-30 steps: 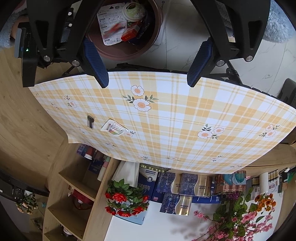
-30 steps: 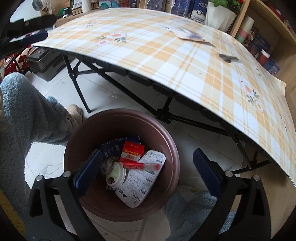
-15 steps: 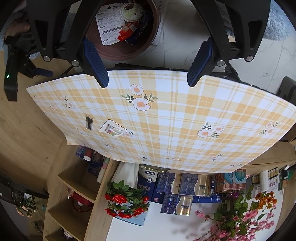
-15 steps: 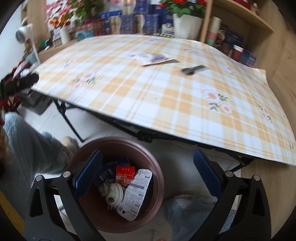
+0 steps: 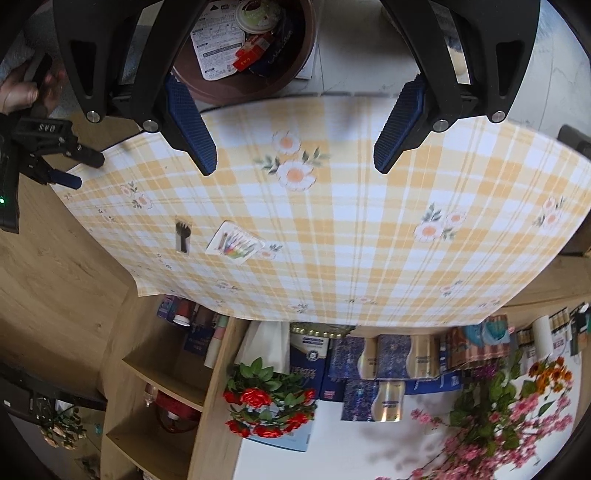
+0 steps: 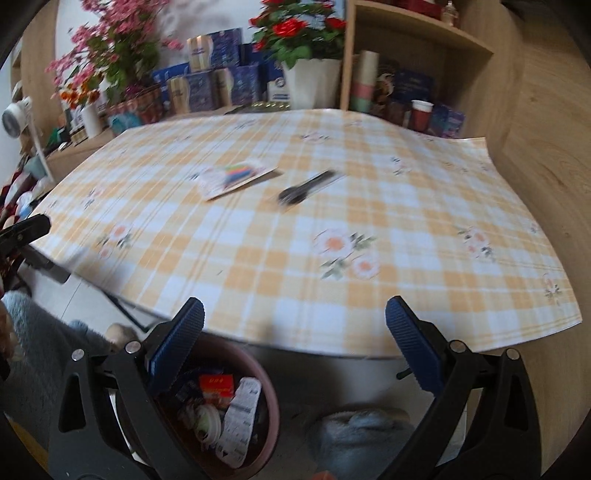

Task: Collect trash
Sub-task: 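Move the right gripper over the table toward the black fork, then close the right gripper on the black fork in its clear wrapper, then grasp the rainbow candle card with the left gripper while the right lifts the fork, then carry the candle card to the bin and open the left gripper while the right holds the fork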

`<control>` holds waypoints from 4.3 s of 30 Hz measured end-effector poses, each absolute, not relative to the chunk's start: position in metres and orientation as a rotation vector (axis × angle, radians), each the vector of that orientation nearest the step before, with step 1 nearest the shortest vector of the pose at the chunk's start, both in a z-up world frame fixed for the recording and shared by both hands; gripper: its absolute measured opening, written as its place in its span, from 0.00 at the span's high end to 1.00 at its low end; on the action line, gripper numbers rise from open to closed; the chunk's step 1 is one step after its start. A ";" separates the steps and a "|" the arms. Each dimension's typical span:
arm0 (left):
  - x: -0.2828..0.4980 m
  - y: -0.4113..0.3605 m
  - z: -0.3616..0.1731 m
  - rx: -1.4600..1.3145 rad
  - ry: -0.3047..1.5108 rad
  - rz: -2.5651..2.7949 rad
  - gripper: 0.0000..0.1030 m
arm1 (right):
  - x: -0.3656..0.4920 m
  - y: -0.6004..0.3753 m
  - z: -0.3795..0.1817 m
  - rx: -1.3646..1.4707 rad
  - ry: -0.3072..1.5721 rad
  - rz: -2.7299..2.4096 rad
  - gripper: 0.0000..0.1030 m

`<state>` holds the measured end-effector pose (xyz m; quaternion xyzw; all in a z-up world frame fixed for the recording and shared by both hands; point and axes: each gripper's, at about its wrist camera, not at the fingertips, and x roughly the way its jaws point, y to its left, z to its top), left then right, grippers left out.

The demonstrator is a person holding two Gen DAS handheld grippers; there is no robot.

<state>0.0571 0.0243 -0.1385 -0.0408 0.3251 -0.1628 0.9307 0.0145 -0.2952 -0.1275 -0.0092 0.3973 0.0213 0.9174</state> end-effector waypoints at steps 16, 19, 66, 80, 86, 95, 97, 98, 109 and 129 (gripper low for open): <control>0.106 -0.022 -0.126 -0.044 0.672 -0.428 0.18 | 0.116 -0.314 -0.125 0.055 0.874 0.058 0.14; 0.114 -0.025 -0.128 -0.053 0.679 -0.429 0.18 | 0.149 -0.307 -0.135 0.068 0.910 0.062 0.27; 0.279 -0.173 -0.203 0.350 0.992 -0.572 0.16 | 0.151 -0.351 -0.132 0.238 0.871 0.018 0.86; 0.273 -0.129 -0.181 0.146 0.997 -0.596 0.48 | 0.129 -0.342 -0.115 0.204 0.846 0.028 0.86; 0.251 -0.118 -0.164 0.143 0.965 -0.608 0.87 | 0.119 -0.334 -0.111 0.197 0.849 0.025 0.86; 0.230 -0.103 -0.165 0.113 0.966 -0.656 0.90 | 0.102 -0.328 -0.107 0.202 0.842 0.022 0.86; 0.227 -0.099 -0.164 0.104 0.963 -0.668 0.90 | 0.100 -0.327 -0.108 0.204 0.846 0.023 0.86; 0.226 -0.097 -0.163 0.103 0.961 -0.673 0.91 | 0.100 -0.327 -0.108 0.208 0.847 0.024 0.86; 0.217 -0.087 -0.157 0.085 0.949 -0.693 0.93 | 0.102 -0.319 -0.106 0.213 0.841 0.045 0.86; 0.157 -0.076 -0.089 0.089 0.800 -0.791 0.99 | 0.077 -0.306 -0.077 0.177 0.797 0.059 0.86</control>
